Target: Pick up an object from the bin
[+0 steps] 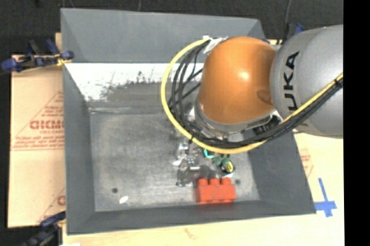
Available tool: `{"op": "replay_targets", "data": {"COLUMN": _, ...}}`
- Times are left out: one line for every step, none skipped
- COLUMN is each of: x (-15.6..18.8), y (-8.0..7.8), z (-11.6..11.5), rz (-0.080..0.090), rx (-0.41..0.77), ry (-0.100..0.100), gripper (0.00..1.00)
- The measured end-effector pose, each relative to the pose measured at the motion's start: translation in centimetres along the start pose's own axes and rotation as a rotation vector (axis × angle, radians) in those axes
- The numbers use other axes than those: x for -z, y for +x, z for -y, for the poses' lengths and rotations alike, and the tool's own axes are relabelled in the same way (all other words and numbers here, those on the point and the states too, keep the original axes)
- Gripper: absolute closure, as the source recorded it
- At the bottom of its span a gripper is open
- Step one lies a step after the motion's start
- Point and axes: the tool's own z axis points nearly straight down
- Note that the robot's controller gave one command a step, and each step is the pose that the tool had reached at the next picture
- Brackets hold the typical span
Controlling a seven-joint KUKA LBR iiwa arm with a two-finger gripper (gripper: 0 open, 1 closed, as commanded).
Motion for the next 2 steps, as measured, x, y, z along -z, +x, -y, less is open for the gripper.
{"op": "replay_targets", "data": {"x": -12.8, "y": -6.0, "z": 8.0, "rz": 0.026, "rx": 0.057, "ry": -0.001, "gripper": 0.00}}
{"op": "replay_targets", "data": {"x": -16.8, "y": -11.6, "z": 9.5, "rz": 0.006, "rx": 0.744, "ry": -0.001, "gripper": 0.00}}
